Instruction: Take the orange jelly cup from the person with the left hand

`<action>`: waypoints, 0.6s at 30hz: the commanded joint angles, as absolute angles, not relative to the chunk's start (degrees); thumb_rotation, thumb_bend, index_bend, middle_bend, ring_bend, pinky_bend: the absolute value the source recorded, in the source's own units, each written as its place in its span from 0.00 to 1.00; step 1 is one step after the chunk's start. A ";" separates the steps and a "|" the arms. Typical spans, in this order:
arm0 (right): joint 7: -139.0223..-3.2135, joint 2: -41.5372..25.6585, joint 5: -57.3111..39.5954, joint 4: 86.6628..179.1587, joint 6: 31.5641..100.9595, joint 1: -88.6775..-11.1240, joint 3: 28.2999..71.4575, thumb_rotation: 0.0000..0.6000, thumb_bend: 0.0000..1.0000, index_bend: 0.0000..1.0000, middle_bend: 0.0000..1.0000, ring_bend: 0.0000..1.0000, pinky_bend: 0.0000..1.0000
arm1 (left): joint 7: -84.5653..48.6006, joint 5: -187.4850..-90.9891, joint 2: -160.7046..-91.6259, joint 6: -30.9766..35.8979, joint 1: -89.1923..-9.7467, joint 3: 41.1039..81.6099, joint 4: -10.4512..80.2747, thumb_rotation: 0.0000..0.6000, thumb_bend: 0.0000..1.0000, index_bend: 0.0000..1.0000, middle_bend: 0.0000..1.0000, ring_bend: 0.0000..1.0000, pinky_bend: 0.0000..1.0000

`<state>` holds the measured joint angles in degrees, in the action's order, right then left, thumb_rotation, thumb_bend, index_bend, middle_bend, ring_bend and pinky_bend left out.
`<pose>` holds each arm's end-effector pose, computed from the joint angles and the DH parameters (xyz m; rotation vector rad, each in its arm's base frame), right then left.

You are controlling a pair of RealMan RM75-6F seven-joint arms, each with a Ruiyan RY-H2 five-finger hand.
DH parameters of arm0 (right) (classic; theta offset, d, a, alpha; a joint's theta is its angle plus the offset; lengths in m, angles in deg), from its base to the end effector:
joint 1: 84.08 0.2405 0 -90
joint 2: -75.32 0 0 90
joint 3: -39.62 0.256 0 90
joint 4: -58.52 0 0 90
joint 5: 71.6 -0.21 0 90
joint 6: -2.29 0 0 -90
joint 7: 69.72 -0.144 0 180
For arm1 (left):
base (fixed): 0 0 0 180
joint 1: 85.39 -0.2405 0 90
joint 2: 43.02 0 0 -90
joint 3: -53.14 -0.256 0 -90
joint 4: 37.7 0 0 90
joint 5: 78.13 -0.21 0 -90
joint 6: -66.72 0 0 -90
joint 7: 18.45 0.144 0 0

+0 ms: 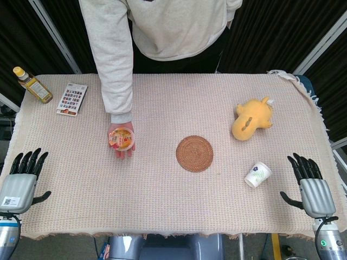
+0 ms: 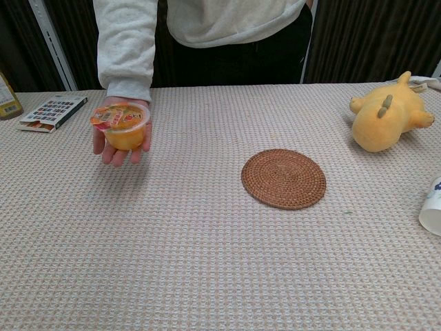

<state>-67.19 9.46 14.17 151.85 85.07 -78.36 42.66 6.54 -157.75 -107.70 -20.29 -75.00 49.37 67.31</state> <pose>-0.3043 -0.1856 0.1429 1.4150 -0.9268 0.8984 -0.2718 0.1788 0.1326 -1.4949 -0.7979 -0.6897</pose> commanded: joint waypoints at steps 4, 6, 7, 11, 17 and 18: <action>-67.14 9.45 14.28 151.89 85.07 -78.33 42.66 1.00 0.14 0.01 0.00 0.00 0.00 | 6.73 -158.10 -107.64 -19.55 -75.16 49.85 67.30 1.00 0.09 0.00 0.00 0.00 0.00; -67.12 9.44 14.33 151.91 85.05 -78.33 42.62 1.00 0.14 0.01 0.00 0.00 0.00 | 6.92 -158.29 -107.57 -19.26 -75.13 49.99 67.42 1.00 0.09 0.00 0.00 0.00 0.00; -67.13 9.43 14.35 151.93 85.04 -78.32 42.62 1.00 0.14 0.01 0.00 0.00 0.00 | 7.12 -158.38 -107.50 -19.02 -75.07 50.07 67.53 1.00 0.09 0.00 0.00 0.00 0.00; -67.03 9.36 14.41 151.90 84.87 -78.23 42.57 1.00 0.14 0.01 0.00 0.00 0.00 | 8.04 -158.29 -106.65 -17.53 -74.48 50.39 68.74 1.00 0.09 0.00 0.00 0.00 0.00; -66.72 9.26 14.37 151.99 84.70 -78.10 42.61 1.00 0.14 0.01 0.00 0.00 0.00 | 12.07 -156.17 -101.88 -11.79 -70.50 52.54 74.60 1.00 0.09 0.00 0.00 0.00 0.00; -66.66 9.23 14.42 151.99 84.67 -78.08 42.59 1.00 0.14 0.01 0.00 0.00 0.00 | 12.91 -155.80 -100.95 -10.74 -69.50 53.16 75.48 1.00 0.09 0.00 0.00 0.00 0.00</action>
